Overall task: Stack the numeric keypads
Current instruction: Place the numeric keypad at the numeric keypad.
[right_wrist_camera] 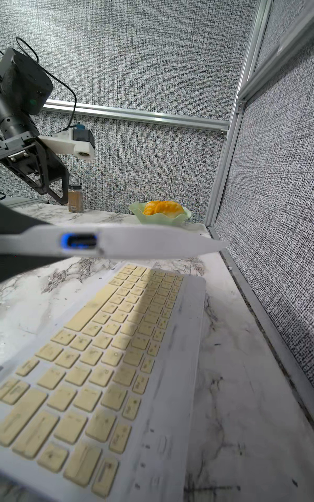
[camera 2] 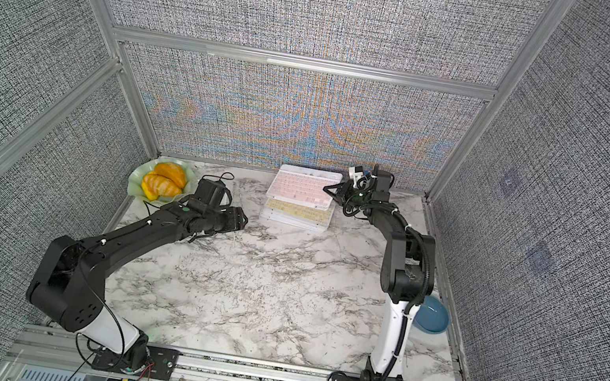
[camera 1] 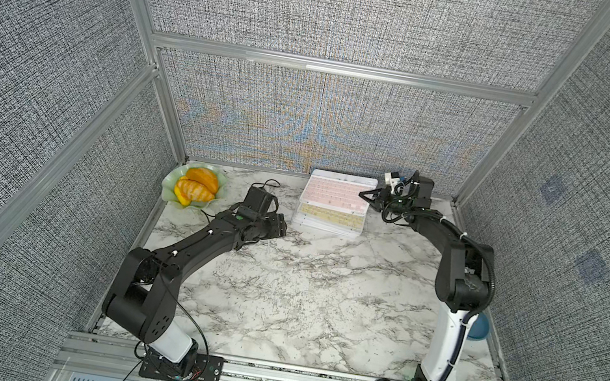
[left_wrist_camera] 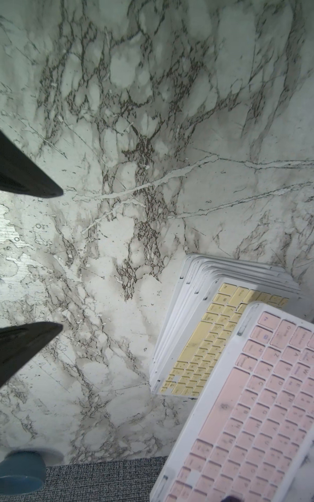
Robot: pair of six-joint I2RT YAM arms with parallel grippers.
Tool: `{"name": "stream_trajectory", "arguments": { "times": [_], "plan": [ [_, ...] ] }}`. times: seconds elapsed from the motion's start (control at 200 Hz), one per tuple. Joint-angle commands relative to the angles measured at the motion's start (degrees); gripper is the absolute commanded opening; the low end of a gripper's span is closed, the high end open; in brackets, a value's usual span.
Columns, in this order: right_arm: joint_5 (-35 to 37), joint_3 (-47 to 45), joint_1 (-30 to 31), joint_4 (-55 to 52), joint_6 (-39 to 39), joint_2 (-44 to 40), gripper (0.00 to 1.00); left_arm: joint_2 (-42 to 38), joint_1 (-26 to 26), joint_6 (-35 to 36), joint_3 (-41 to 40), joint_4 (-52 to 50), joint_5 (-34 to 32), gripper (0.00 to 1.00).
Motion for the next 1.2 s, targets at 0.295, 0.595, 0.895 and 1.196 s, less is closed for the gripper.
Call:
{"name": "stream_trajectory", "arguments": {
  "times": [0.295,0.595,0.895,1.196],
  "plan": [
    [-5.3,3.3,-0.7,-3.7,-1.7,5.3,0.0,3.5,0.2,0.3,0.5,0.7,1.0,0.73],
    [-2.5,8.8,-0.8,-15.0,-7.2,9.0,0.0,5.4,0.3,0.3,0.1,2.4,3.4,0.73],
    [4.5,10.7,-1.0,-23.1,-12.1,9.0,0.31,6.1,0.3,0.2,-0.4,3.2,4.3,0.73],
    [13.1,14.1,-1.1,-31.1,-17.0,8.8,0.4,6.3,0.3,0.1,-0.8,3.8,4.4,0.72]
  ]
}}
